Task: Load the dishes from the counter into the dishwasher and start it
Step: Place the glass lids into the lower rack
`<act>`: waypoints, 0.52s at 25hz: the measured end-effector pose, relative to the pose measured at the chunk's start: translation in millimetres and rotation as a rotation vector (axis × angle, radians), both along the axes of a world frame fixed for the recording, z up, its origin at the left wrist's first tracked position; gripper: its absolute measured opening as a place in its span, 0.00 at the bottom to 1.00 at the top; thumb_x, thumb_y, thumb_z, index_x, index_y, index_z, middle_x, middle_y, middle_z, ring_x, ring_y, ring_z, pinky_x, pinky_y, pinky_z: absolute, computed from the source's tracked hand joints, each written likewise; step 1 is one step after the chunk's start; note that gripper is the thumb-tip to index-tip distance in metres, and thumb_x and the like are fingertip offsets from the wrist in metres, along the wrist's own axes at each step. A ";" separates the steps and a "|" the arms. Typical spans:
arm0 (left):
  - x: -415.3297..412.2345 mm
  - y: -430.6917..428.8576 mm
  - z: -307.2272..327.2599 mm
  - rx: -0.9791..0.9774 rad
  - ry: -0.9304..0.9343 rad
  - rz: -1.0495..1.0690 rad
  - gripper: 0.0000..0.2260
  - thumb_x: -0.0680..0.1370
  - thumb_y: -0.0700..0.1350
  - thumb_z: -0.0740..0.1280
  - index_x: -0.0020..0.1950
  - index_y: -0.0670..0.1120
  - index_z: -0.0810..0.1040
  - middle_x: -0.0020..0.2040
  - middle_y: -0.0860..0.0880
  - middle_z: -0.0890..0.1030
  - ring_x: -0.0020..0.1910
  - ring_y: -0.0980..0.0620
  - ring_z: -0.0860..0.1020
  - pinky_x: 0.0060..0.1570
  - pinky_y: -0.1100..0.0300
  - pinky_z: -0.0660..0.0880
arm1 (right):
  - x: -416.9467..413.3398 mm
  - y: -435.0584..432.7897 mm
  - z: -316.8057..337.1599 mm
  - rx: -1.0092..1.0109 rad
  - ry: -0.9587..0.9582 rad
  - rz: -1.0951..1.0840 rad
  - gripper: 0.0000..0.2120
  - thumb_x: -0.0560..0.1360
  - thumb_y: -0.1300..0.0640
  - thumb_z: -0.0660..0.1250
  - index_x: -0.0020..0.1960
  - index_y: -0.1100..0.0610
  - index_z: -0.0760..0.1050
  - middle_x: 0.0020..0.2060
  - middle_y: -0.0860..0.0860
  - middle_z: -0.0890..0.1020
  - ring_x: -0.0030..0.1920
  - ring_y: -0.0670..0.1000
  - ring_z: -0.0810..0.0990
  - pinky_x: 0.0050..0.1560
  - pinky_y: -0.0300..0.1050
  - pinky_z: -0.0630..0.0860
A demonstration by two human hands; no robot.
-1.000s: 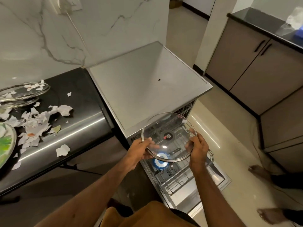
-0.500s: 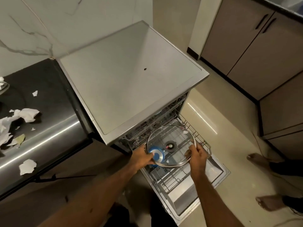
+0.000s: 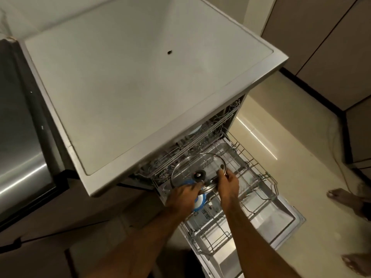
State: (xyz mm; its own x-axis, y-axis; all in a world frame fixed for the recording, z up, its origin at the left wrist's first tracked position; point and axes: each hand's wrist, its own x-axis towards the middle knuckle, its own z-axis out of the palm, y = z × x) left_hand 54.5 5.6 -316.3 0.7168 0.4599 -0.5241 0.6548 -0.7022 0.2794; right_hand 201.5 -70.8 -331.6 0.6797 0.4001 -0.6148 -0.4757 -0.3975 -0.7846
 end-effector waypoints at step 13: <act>3.7 97.2 -125.5 0.080 0.005 0.364 0.13 0.83 0.43 0.64 0.67 0.48 0.78 0.59 0.45 0.83 0.57 0.43 0.81 0.54 0.52 0.77 | -19.7 68.2 -88.2 0.132 0.266 0.350 0.22 0.83 0.55 0.67 0.76 0.54 0.70 0.60 0.51 0.85 0.59 0.49 0.85 0.57 0.42 0.81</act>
